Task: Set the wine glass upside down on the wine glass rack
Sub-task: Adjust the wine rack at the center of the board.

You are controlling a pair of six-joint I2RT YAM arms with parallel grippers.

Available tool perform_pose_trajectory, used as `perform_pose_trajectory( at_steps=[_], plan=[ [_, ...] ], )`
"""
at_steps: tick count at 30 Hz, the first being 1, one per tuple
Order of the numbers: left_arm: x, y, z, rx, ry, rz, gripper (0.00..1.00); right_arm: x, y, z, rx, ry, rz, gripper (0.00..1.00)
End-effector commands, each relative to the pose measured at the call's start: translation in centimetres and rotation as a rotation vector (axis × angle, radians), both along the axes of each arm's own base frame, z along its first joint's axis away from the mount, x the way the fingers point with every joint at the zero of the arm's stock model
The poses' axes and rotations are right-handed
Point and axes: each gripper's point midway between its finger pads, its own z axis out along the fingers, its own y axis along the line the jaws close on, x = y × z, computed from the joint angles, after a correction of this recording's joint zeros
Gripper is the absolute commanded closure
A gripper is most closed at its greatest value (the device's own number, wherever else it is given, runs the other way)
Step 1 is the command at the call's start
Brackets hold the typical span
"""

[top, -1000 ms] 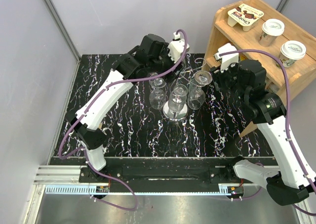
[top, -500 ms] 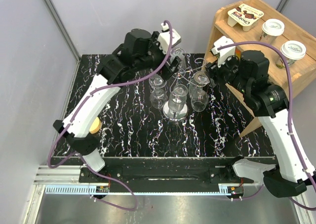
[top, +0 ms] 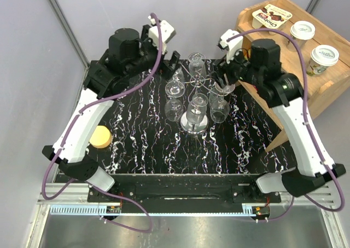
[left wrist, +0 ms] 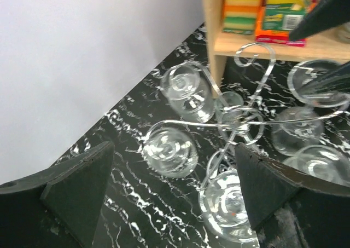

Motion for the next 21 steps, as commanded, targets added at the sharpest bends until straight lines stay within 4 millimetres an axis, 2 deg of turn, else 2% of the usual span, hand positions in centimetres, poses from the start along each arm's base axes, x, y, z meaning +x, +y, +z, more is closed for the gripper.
perform_pose_trajectory(
  at_steps=[1,3,7,12,15,21],
  plan=[
    [1.1,4.6,3.2,-0.104,-0.063,0.135,0.05,1.5,2.6,0.9,0.089,0.03,0.059,0.35],
    [1.4,6.2,3.4,-0.115,-0.069,0.166,0.04,2.6,3.8,-0.2,0.096,0.076,0.07,0.37],
    [1.7,8.6,3.3,-0.129,-0.067,0.205,0.04,3.2,5.9,-1.2,0.097,0.086,0.086,0.39],
    [1.8,10.1,2.7,-0.129,-0.064,0.23,0.04,3.5,7.6,-2.4,0.082,0.1,0.089,0.41],
    [1.7,10.3,2.5,-0.134,-0.058,0.231,0.04,3.6,7.4,-3.0,0.064,0.094,0.055,0.43],
    [1.8,10.0,2.5,-0.148,-0.05,0.215,0.04,4.2,5.4,-1.7,0.026,0.01,-0.042,0.46]
  ],
)
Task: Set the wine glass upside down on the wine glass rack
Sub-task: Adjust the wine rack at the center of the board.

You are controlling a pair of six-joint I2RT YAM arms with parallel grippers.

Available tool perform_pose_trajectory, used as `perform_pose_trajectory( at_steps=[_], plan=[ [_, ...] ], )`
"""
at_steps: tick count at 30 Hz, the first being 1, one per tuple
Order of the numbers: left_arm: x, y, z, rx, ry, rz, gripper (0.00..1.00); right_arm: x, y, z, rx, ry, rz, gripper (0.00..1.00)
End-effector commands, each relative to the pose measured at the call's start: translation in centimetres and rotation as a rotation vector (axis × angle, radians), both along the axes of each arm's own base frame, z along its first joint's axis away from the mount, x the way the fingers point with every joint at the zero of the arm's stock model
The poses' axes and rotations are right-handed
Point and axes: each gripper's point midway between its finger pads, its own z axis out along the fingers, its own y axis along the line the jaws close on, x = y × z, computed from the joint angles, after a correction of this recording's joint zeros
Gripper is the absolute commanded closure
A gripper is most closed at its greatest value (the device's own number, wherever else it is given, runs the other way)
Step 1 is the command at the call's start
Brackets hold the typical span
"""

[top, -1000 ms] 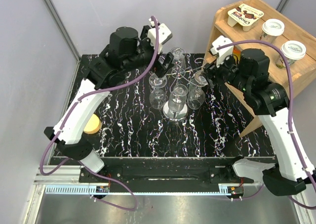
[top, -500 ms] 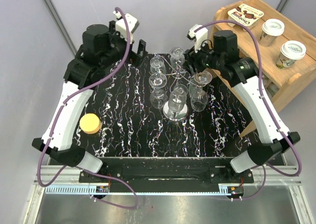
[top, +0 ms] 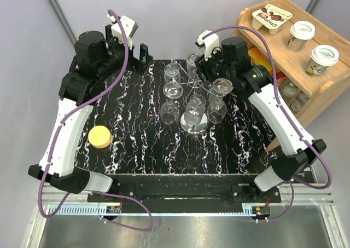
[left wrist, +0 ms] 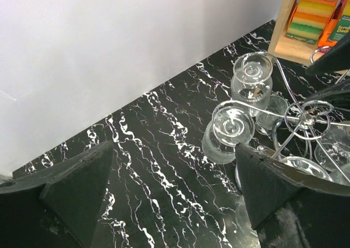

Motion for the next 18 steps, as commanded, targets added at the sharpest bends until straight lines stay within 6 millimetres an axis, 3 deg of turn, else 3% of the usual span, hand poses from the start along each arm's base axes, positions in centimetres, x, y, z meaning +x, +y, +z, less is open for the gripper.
perform_pose_trajectory(
  at_steps=[1,7,11,15,18],
  plan=[
    [-0.3,-0.6,1.7,-0.052,-0.047,-0.033,0.03,-0.5,-0.9,3.3,0.017,-0.106,-0.046,0.46],
    [0.0,-1.2,0.8,-0.052,-0.023,-0.063,0.03,-1.3,-2.1,4.8,0.006,-0.142,-0.067,0.46],
    [-0.4,-3.1,-0.7,-0.036,0.01,-0.177,0.03,-1.9,-3.0,5.0,-0.013,-0.155,-0.08,0.46],
    [-0.2,-3.7,-1.4,-0.024,0.024,-0.211,0.03,-3.3,-2.6,5.3,0.016,-0.133,-0.028,0.47],
    [0.3,-3.7,-1.7,-0.015,0.026,-0.206,0.03,-3.8,-1.6,4.5,0.029,-0.077,0.014,0.47]
  ],
)
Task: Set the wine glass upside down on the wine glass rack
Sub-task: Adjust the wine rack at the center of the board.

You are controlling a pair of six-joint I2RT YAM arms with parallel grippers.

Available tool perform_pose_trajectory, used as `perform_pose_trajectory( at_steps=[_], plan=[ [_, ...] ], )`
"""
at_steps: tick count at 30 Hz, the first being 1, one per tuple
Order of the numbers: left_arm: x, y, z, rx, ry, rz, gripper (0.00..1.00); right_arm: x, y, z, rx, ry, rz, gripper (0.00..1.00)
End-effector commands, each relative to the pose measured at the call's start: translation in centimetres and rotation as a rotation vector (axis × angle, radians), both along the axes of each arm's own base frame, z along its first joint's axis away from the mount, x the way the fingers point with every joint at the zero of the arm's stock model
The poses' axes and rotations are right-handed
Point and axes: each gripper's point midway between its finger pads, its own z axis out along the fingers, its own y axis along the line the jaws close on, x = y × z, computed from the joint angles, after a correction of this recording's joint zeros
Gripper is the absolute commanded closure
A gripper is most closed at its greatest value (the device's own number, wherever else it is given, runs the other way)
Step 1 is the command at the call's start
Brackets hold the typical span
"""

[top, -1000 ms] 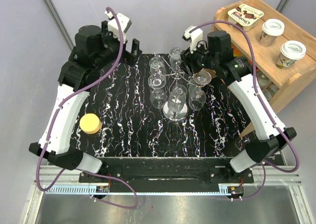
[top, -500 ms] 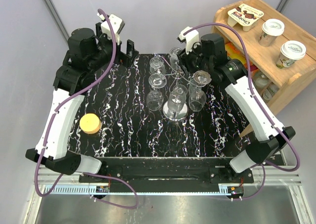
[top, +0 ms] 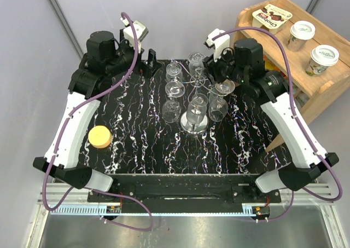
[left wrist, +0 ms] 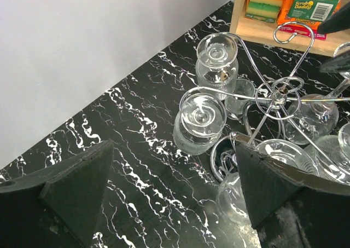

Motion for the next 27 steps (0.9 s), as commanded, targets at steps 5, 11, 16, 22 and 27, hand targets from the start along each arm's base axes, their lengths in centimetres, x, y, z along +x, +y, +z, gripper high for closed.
perform_pose_trajectory(
  at_steps=[5,11,16,22,27],
  plan=[
    [0.3,-0.6,1.0,-0.006,-0.049,-0.039,0.03,-1.8,2.1,-0.2,0.05,0.072,0.106,0.47],
    [0.2,-0.2,0.7,0.014,-0.054,-0.024,0.03,-0.9,3.0,-1.2,0.052,0.095,0.113,0.48],
    [0.0,0.4,1.0,0.024,-0.07,-0.008,0.03,0.2,3.9,-2.1,0.06,0.113,0.113,0.54],
    [-0.5,0.7,1.0,0.038,-0.082,-0.007,0.03,1.0,4.8,-3.4,0.069,0.142,0.117,0.71],
    [-0.2,0.8,0.2,0.045,-0.064,0.005,0.03,1.5,4.8,-2.8,0.118,0.136,0.07,1.0]
  ],
)
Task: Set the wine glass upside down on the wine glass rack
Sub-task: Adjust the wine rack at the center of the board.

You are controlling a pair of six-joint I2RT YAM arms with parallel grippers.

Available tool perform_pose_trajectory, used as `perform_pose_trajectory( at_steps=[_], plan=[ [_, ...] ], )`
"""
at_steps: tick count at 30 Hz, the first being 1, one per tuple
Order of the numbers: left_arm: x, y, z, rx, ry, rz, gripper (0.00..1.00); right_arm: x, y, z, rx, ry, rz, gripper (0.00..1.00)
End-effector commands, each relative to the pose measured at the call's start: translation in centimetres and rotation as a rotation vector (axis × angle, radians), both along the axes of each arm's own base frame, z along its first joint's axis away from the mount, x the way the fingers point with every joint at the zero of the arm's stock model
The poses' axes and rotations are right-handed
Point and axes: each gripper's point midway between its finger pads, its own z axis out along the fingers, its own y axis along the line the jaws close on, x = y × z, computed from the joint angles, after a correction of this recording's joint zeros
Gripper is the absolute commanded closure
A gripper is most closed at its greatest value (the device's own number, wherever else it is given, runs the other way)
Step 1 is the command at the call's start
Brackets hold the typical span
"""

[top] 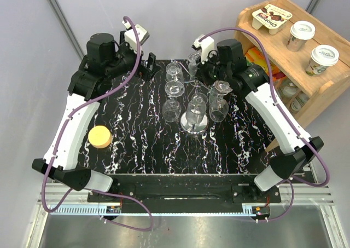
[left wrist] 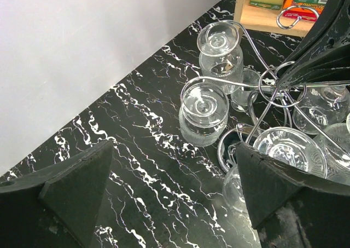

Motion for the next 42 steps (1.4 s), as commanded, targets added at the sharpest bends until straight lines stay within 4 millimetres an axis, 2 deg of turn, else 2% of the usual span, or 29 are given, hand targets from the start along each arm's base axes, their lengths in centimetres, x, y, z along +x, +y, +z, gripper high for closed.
perform_pose_trajectory(
  at_steps=[1,8,18,25,29,39,42],
  plan=[
    [-0.3,0.6,1.4,-0.009,-0.058,0.019,0.02,0.6,0.8,3.0,0.112,-0.063,-0.043,1.0],
    [0.1,0.6,1.3,-0.018,-0.048,0.031,0.02,0.8,0.5,3.8,0.176,-0.08,-0.168,1.0],
    [1.0,0.5,0.6,-0.021,-0.014,0.056,0.02,1.8,1.3,2.1,0.234,-0.027,-0.364,1.0],
    [1.1,0.8,0.4,-0.021,-0.008,0.077,0.02,1.7,1.1,2.9,0.291,-0.043,-0.439,1.0],
    [1.1,1.0,0.5,-0.021,-0.008,0.086,0.02,1.8,1.2,2.8,0.32,-0.032,-0.488,1.0],
    [0.7,1.2,0.5,-0.018,-0.009,0.092,0.02,1.4,3.4,1.8,0.334,0.011,-0.461,1.0],
    [0.6,1.3,0.5,-0.015,-0.012,0.091,0.02,1.3,3.7,1.6,0.319,0.004,-0.449,0.92]
  ],
)
